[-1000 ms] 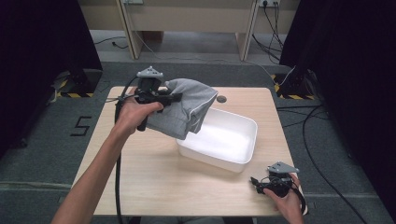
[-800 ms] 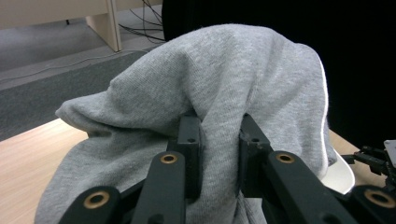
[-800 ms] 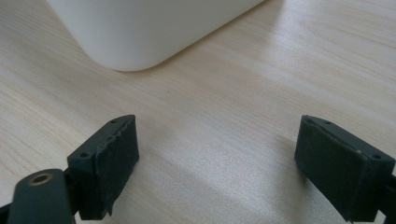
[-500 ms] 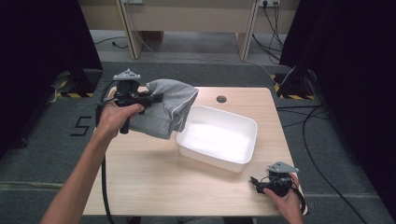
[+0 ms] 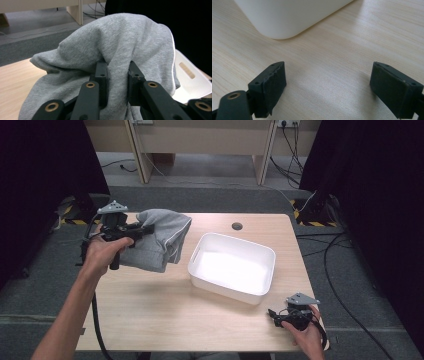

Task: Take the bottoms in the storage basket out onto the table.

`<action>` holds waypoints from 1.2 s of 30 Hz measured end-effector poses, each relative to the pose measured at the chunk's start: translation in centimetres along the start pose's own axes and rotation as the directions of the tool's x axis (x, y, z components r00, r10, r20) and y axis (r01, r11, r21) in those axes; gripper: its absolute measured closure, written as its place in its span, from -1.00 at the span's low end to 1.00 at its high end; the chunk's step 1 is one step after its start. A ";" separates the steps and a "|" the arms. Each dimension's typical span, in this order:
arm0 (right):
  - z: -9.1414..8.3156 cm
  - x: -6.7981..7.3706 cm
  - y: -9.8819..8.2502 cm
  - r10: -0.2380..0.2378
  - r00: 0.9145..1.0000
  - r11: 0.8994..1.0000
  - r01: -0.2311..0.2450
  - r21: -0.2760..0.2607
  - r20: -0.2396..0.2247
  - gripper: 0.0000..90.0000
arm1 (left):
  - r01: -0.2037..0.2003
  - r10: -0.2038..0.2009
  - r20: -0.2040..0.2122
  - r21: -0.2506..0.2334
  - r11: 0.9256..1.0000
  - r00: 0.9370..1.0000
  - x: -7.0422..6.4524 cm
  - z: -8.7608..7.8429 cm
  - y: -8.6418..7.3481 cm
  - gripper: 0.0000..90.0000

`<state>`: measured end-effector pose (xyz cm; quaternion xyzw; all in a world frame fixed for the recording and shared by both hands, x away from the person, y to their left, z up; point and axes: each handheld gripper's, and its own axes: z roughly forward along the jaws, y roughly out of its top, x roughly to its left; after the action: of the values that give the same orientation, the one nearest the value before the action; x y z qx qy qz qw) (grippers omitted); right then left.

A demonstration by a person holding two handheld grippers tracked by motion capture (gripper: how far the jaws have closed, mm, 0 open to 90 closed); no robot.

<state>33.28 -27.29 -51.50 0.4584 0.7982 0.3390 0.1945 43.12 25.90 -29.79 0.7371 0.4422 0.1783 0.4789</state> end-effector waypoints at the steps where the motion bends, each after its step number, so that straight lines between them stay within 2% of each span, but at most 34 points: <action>1: 0.0 0.0 0.0 -0.001 1.000 1.000 0.001 0.000 0.000 -0.68 | 0.004 -0.004 -0.001 0.003 1.000 1.000 0.1 0.1 -0.3 0.65; 12: 0.1 -0.1 0.1 -0.009 1.000 1.000 0.009 -0.002 0.002 -0.68 | 0.033 -0.033 -0.010 0.018 0.999 0.999 1.3 0.4 -2.3 0.65; 21: 0.1 -0.1 0.1 -0.008 1.000 1.000 0.008 -0.002 0.002 -0.68 | 0.032 -0.030 -0.032 0.043 0.999 0.999 1.9 0.8 -3.7 0.65; 29: 0.1 0.0 0.1 -0.005 1.000 1.000 0.005 -0.002 -0.001 -0.68 | 0.051 -0.048 -0.037 0.077 0.996 0.998 2.4 1.9 -6.0 0.65; 36: 0.1 0.0 0.1 -0.002 1.000 1.000 0.002 0.000 -0.001 -0.68 | 0.049 -0.044 -0.046 0.113 0.992 0.998 2.5 2.8 -8.1 0.64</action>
<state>33.44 -27.22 -51.51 0.4574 0.7987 0.3391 0.1946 42.49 27.61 -38.51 0.7486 0.4789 0.1575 0.4306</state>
